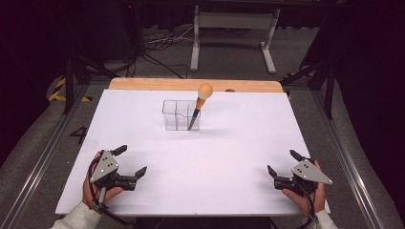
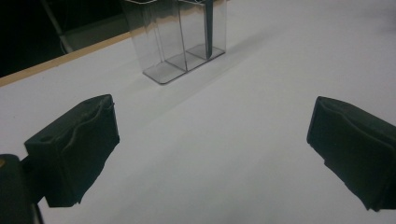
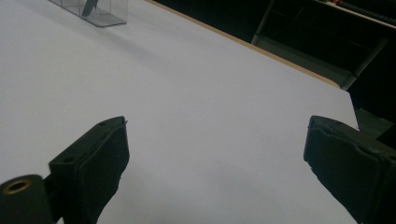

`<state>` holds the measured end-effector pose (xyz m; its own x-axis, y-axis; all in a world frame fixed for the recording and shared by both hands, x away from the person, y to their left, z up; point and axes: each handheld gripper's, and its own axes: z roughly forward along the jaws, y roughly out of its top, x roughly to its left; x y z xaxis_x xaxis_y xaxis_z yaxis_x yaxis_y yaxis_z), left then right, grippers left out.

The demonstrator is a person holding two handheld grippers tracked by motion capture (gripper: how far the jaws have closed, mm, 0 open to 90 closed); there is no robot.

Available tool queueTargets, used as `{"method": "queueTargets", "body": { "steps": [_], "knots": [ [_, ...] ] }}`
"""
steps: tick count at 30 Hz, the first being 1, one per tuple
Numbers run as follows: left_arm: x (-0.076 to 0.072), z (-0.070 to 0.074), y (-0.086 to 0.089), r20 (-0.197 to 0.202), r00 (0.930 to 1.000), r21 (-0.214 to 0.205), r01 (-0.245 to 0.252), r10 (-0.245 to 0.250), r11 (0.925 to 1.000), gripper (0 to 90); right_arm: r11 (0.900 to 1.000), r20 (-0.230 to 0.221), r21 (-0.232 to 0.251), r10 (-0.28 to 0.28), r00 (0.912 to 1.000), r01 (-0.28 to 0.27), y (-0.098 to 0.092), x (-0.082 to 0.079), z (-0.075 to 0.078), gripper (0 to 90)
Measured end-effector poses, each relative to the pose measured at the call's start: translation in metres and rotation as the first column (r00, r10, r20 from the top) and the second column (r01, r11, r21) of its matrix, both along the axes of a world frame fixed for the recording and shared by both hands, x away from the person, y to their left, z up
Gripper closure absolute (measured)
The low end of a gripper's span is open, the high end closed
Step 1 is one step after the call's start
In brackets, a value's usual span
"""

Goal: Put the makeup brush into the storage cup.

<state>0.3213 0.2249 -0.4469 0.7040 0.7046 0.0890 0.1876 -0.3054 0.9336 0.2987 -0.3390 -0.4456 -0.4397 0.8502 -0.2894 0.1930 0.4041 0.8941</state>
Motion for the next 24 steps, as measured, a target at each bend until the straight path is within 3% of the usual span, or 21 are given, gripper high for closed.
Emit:
{"method": "queueTargets", "body": {
  "steps": [24],
  "knots": [
    [0.0014,-0.0015,0.0041,-0.012,0.9997,-0.012,-0.019,0.019,0.9997,3.0,0.9997,-0.018,0.012,-0.021,0.9996,0.022,-0.0032,0.0085,-0.0037,8.1]
  ]
}}
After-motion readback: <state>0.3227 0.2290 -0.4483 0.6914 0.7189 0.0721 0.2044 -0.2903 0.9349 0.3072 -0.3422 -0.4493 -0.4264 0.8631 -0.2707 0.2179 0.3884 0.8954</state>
